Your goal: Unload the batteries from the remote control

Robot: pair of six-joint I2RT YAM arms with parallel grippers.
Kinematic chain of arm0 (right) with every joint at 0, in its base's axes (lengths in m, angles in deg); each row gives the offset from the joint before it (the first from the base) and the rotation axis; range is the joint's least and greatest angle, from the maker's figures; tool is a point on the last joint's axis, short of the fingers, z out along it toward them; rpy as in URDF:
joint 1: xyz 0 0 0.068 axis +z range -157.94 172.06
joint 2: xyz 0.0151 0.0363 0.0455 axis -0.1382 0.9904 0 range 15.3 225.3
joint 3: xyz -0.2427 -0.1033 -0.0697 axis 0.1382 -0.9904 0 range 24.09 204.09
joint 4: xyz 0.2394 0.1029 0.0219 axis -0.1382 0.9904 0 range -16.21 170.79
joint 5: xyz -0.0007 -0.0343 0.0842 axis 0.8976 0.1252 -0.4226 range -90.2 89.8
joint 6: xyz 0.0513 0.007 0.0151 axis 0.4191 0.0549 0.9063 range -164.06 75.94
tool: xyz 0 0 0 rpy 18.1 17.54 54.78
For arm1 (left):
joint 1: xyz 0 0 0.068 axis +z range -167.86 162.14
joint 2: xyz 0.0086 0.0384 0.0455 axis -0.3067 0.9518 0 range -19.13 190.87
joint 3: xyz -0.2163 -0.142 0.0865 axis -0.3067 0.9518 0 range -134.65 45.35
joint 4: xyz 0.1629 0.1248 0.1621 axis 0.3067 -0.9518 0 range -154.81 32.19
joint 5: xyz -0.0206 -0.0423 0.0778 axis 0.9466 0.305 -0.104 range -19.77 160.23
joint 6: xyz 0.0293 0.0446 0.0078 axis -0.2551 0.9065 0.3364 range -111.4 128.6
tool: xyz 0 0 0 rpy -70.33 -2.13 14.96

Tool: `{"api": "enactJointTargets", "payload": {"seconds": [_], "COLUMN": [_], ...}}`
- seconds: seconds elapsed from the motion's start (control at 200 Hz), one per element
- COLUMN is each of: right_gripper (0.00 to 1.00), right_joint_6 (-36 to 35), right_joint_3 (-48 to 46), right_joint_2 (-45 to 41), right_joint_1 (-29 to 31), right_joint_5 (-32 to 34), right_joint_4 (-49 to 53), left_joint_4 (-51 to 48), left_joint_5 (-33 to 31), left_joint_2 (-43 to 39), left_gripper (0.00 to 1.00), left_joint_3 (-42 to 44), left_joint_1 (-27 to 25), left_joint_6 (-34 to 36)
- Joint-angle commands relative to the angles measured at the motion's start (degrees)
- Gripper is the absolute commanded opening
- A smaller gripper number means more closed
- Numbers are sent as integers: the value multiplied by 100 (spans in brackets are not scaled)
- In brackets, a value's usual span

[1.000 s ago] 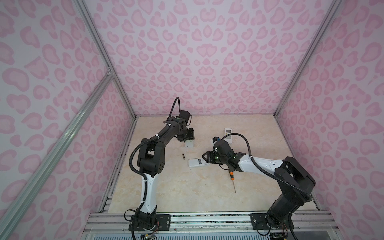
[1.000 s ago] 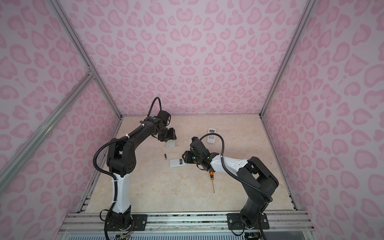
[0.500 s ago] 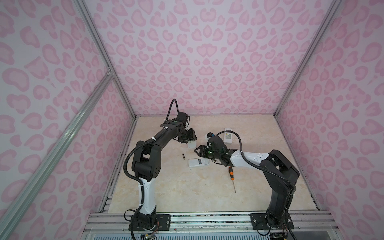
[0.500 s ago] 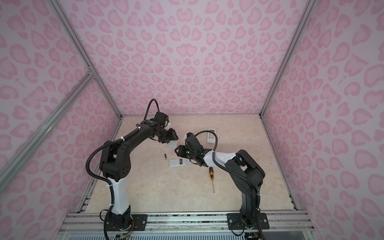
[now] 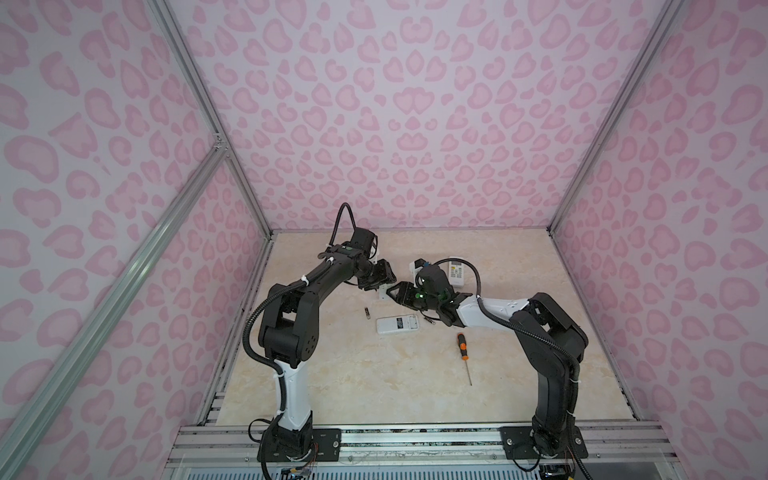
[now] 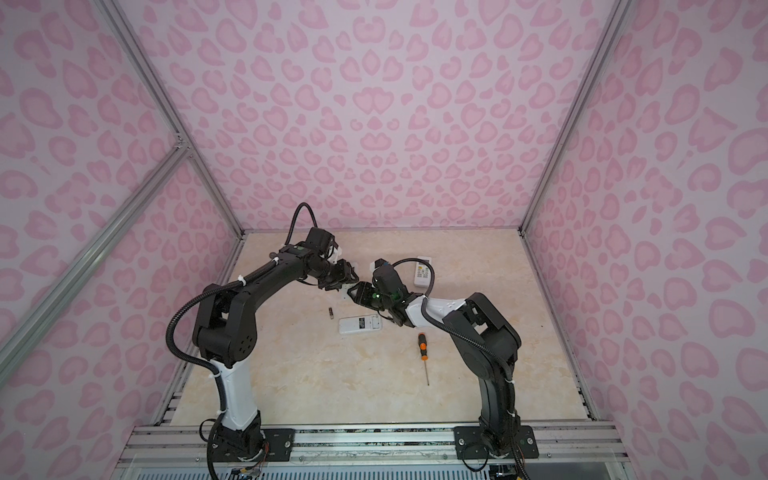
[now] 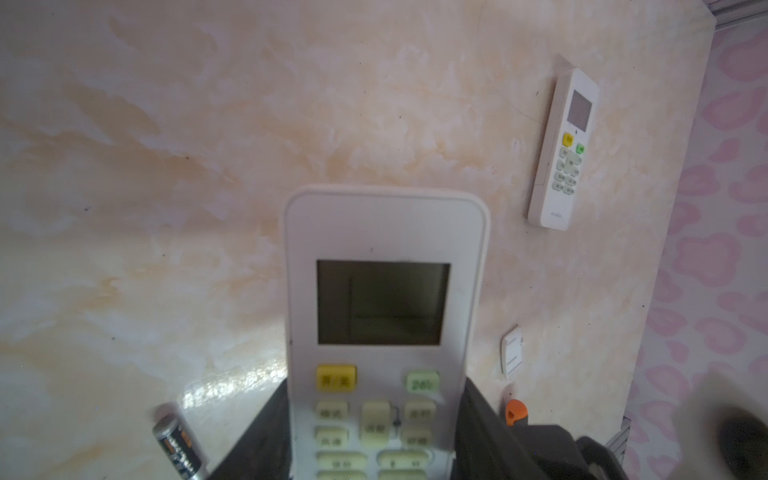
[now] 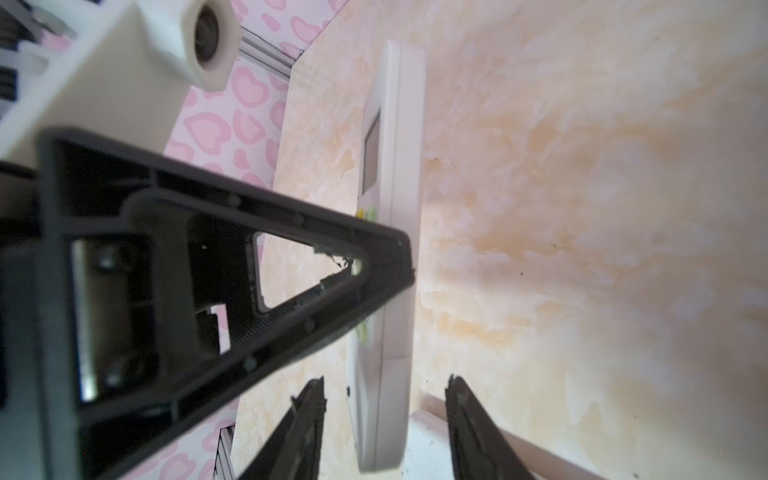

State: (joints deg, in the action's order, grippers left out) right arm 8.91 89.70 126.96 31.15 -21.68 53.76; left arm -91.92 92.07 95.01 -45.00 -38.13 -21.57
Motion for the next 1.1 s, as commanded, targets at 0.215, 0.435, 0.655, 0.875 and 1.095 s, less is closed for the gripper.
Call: {"api": "enactJointTargets", "payload": {"seconds": [0.215,0.435,0.655,0.875,1.095], "right_gripper": [31,18,4,3,2], "right_joint_6": [46,-29,-654,-1935,-3258], "right_joint_3": [103,-75,-27,267,381], "right_joint_2": [103,-129,-415,-813,-1066], "right_joint_1": [-16,-4,132,501,1052], "right_joint_5": [-181,-104,238,1259,2524], "right_joint_4": [-236,-253,301,1545,2184], "left_joint_4": [325,350,239,-30,-140], "left_joint_5": [109,17,-422,-1055,-916], "left_joint_2": [-382,-589,-1144,-2165,-3011], "left_gripper": [37,42,60,71,66], "left_joint_3": [289,406,539,802,1256], "left_joint_1": [-3,-3,-38,1,241], "left_joint_6": [-112,-131,-99,-2,-600]}}
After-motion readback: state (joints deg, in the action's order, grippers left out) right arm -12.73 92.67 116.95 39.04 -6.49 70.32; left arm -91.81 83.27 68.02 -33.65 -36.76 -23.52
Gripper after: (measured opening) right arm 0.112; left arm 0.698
